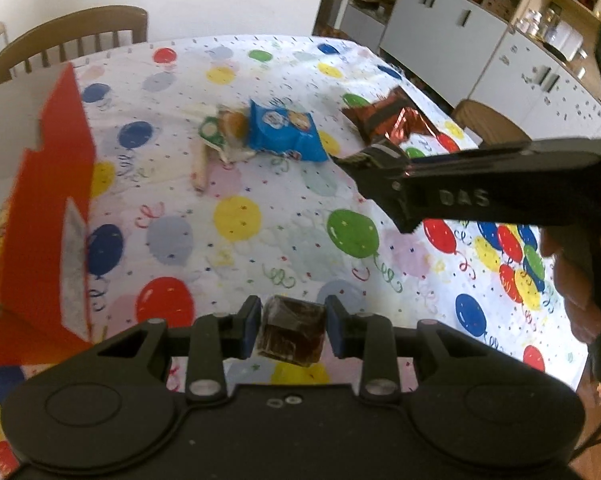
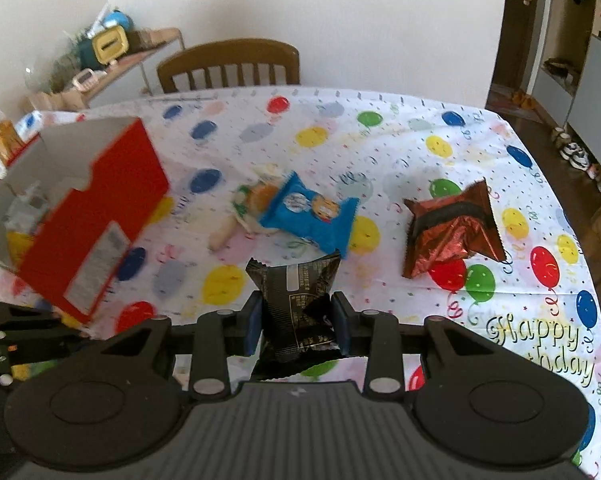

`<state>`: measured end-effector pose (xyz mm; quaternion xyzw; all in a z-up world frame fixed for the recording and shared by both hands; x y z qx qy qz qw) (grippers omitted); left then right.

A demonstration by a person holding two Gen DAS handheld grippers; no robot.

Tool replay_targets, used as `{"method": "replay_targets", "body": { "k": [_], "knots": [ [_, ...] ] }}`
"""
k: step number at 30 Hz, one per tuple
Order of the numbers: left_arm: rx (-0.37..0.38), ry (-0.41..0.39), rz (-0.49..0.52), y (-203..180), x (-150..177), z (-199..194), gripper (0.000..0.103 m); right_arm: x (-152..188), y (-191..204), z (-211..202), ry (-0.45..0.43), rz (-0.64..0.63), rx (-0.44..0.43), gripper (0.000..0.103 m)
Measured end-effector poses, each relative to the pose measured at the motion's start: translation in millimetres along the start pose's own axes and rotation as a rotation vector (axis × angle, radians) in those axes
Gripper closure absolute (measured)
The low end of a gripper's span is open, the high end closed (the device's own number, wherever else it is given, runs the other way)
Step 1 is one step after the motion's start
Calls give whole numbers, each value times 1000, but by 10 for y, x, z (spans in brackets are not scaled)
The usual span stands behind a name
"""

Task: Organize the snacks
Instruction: 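Carry both snacks into the red box and open both tools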

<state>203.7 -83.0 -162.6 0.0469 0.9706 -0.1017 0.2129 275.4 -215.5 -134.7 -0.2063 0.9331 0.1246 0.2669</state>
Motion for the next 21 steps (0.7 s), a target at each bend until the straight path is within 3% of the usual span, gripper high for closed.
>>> {"method": "replay_targets", "body": {
  "k": [9, 21],
  "knots": [
    [-32, -60, -54, 203, -55, -433, 71, -90, 389, -403, -55, -54, -44, 68],
    [-120, -158, -114, 663, -188, -1038, 71, -297, 1001, -596, -104, -121, -95, 68]
  ]
}}
Point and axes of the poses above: each gripper's, at about its wrist camera, not at the fingertips, and z roughly the way its jaws point, y to its left, x to its underside, the point moved 3 cm from there along z, roughly the way its jaws point, and after that the axes turned 7 degrees about y, right-handed, at the moved point
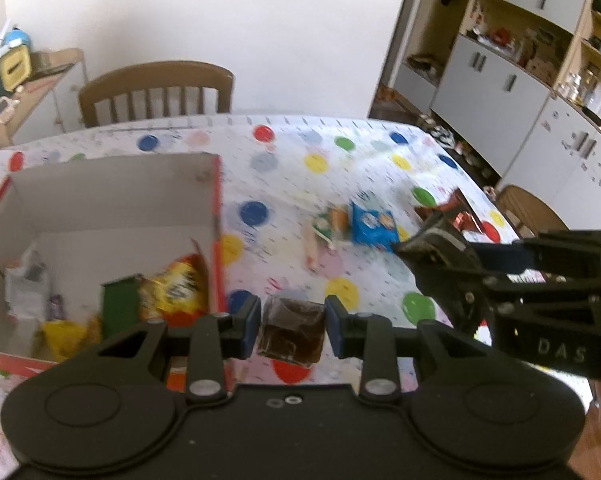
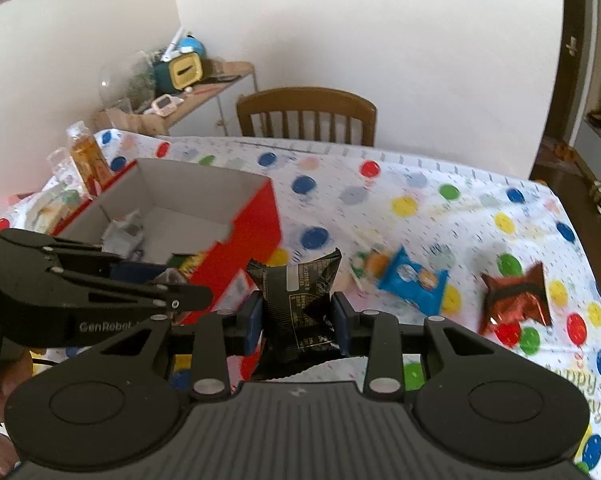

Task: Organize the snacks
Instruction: 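Carry both snacks into the red box and open both tools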

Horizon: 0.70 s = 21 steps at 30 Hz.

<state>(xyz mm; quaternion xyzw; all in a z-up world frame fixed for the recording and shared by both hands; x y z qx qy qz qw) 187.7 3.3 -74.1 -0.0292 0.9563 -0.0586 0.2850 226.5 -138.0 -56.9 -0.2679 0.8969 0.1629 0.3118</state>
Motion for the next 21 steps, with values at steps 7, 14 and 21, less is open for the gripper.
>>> {"method": "replay_targets", "body": {
  "k": [7, 14, 21],
  "knots": [
    [-32, -35, -40, 360, -116, -211, 71, -232, 382, 44, -28, -36, -35, 68],
    [-66, -42, -85, 747, -186, -311, 71, -418, 706, 182, -41, -73, -50, 68],
    [-109, -32, -129, 1153, -241, -281, 71, -529, 935, 519, 3, -93, -47, 68]
  ]
}}
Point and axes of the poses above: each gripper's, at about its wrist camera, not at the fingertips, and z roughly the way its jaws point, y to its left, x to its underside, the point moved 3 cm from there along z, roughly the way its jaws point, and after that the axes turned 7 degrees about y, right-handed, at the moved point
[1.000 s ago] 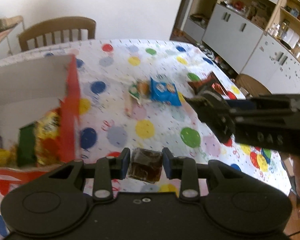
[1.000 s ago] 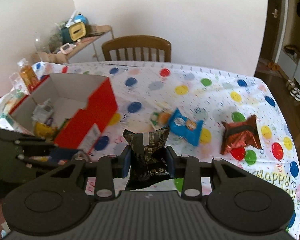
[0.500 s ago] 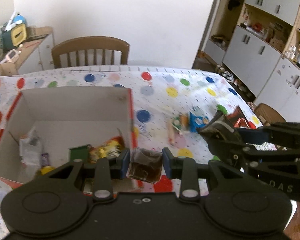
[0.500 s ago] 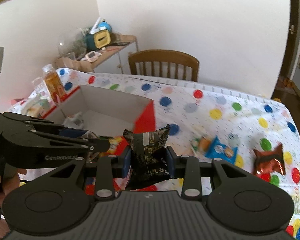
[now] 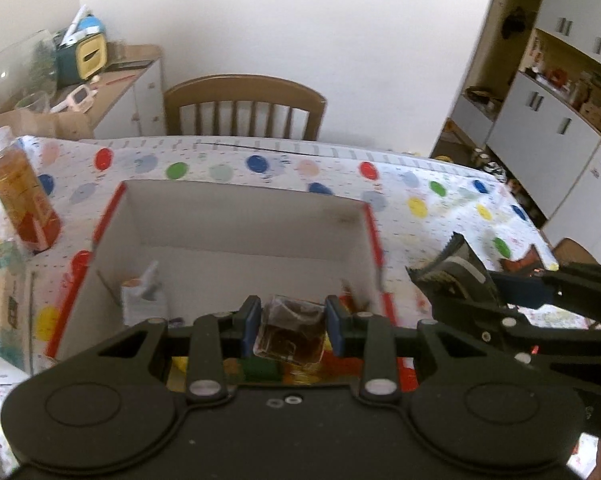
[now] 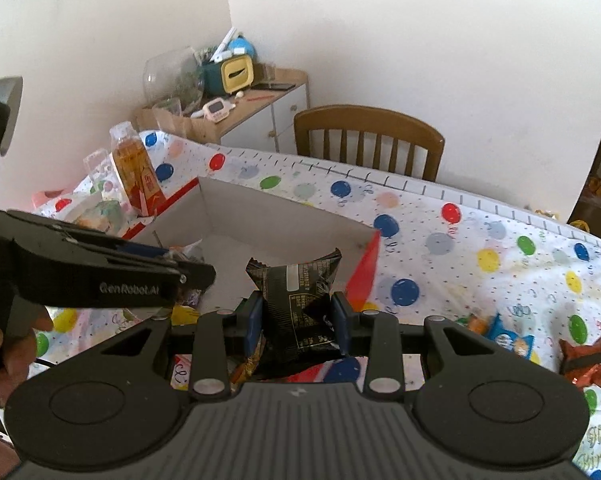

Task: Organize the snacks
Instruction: 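Carry both snacks into the red box and open both tools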

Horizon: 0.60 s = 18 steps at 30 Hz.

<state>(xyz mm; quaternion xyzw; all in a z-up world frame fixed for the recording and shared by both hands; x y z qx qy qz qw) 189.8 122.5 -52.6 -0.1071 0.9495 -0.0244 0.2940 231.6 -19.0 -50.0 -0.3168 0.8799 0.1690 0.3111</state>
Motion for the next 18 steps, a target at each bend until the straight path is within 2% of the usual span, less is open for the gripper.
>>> {"method": "replay_targets", "body": {
  "k": [11, 18],
  "knots": [
    [-83, 44, -56, 586, -87, 353, 71, -51, 269, 634, 78, -71, 9, 68],
    [-109, 86, -90, 780, -105, 609, 71, -29, 420, 977, 136, -111, 4, 68]
  ]
}}
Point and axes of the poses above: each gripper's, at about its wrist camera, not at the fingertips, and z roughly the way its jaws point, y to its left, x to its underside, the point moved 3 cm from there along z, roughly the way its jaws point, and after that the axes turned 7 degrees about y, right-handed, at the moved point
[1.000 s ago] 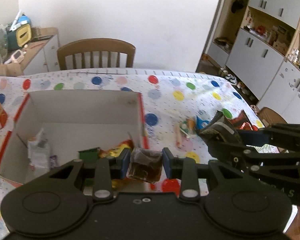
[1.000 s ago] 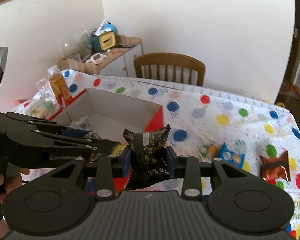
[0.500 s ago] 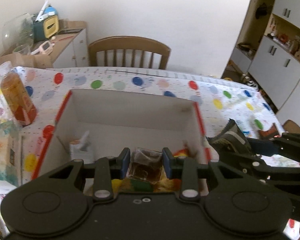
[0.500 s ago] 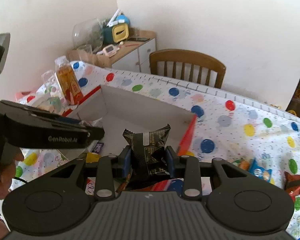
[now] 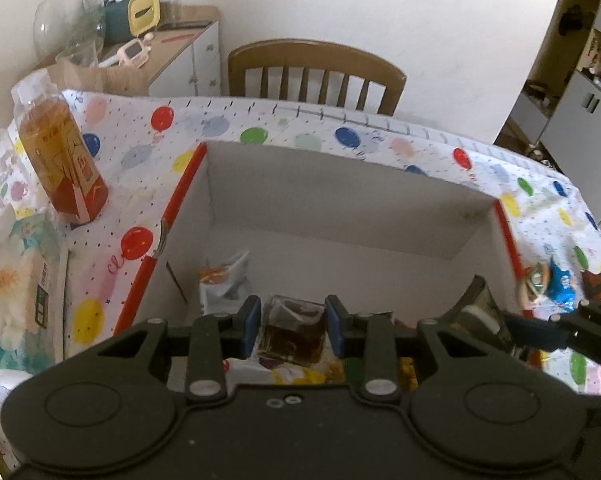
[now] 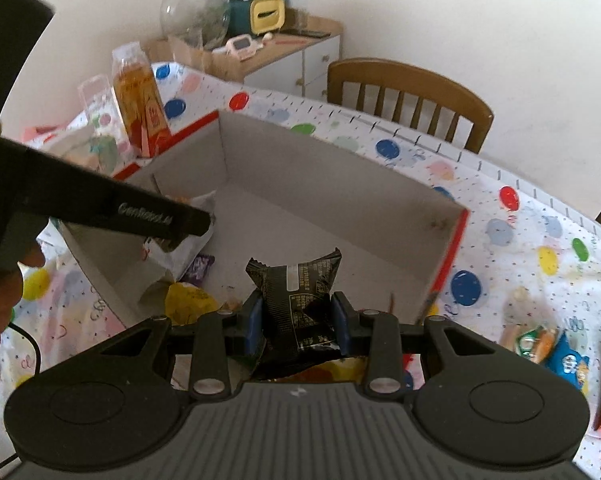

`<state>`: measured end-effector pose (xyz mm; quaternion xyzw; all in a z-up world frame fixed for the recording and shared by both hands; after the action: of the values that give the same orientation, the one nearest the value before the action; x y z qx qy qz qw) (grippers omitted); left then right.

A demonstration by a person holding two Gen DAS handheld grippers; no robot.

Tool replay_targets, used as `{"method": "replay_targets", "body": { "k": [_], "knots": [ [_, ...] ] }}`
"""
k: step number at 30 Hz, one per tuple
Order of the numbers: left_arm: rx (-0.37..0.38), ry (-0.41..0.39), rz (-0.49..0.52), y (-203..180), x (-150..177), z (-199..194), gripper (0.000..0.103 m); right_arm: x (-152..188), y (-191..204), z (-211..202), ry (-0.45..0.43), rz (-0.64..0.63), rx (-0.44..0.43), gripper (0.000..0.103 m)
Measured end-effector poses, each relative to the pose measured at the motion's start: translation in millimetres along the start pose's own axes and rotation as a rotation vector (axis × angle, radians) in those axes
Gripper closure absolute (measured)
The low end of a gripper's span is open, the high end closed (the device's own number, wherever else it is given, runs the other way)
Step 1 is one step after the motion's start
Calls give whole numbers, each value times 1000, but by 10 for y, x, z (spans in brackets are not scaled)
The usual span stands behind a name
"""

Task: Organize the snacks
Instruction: 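Carry both snacks into the red box and open both tools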

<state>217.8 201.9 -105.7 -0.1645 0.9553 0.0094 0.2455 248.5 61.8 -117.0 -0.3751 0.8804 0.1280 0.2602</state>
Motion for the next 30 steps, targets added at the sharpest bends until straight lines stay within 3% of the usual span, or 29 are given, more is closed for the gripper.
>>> {"method": "replay_targets", "body": {
  "k": [12, 25, 30],
  "knots": [
    [20, 76, 54, -36, 4, 337, 71, 50, 154, 261, 47, -60, 8, 67],
    [24, 127, 107, -126, 54, 457, 70, 59, 123, 251, 51, -28, -4, 66],
    [19, 109, 109, -126, 54, 412, 64, 80, 57, 171, 28, 0, -19, 52]
  ]
}}
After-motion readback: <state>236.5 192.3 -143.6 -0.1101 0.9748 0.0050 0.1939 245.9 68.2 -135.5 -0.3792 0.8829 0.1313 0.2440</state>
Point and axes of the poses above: each gripper's, at about its wrist camera, not at the fingertips, and z roughly the way its jaws point, y to its left, x to its underside, the point moved 3 cm from there along z, roughly the way its jaws point, and after that the axes turned 7 degrees about y, right-handed, at the moved point
